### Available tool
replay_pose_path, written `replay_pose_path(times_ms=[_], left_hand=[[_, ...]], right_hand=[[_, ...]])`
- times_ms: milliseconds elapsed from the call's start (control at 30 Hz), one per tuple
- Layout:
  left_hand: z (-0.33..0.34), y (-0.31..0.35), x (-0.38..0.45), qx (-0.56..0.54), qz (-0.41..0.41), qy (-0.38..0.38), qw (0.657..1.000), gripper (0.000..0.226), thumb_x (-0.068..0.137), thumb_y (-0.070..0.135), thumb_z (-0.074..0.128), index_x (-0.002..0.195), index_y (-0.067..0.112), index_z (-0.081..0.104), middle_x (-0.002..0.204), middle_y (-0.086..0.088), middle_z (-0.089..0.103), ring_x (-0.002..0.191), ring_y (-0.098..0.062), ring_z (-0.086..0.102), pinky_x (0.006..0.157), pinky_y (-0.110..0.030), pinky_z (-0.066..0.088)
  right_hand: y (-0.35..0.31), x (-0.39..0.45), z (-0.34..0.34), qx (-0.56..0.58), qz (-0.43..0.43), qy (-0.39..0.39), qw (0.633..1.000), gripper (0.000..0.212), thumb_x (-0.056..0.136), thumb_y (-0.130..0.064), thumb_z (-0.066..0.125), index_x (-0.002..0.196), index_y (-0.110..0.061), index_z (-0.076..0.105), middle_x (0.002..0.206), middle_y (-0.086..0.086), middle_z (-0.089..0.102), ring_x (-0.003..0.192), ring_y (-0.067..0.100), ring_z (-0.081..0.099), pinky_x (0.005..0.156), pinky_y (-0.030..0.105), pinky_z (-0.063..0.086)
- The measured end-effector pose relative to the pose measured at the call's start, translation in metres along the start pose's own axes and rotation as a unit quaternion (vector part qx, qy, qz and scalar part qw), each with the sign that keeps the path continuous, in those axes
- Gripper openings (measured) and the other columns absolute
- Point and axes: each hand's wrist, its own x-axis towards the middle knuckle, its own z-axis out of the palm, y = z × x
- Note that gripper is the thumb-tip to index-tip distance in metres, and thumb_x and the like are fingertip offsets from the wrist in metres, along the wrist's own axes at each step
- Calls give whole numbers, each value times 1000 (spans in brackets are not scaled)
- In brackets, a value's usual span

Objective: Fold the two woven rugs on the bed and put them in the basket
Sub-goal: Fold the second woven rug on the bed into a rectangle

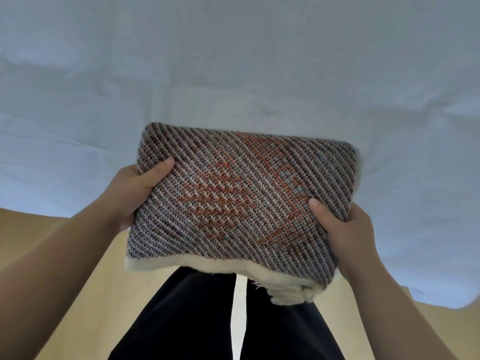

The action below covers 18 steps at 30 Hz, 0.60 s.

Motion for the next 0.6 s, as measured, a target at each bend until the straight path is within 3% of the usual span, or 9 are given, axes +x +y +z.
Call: replay_pose_path(times_ms=[133,300,500,600], left_hand=[[-12,-8,-18,-12,-18,-32,999,110,19,64,94,113,14,64,102,-4,77,92,-24,75,81,-39,55],[-25,-14,-48,-47,18,-5,999,105,19,55,96,111,15,67,101,-3,77,90,-24,75,70,-35,59],[-85,1,-121,-104,37,29,993,110,14,56,96,110,12,67,99,-7,77,87,-26,75,78,-40,55],[-126,6,-176,-150,44,45,987,87,36,40,99,111,9,67,98,-11,77,89,-32,75,75,-40,55]], right_hand=[[-7,-8,9,-19,-28,29,999,30,73,-34,85,97,-26,69,90,-12,75,78,2,71,74,29,55],[-28,-29,26,-38,-70,19,997,33,71,-33,86,98,-23,71,88,-11,76,78,1,71,73,27,55],[-85,-89,48,-60,-104,-37,992,30,72,-32,86,96,-26,70,86,-13,76,76,2,72,71,27,56],[-119,-129,67,-82,-131,-78,985,29,72,-33,86,93,-26,69,85,-11,75,73,3,71,73,30,57]])
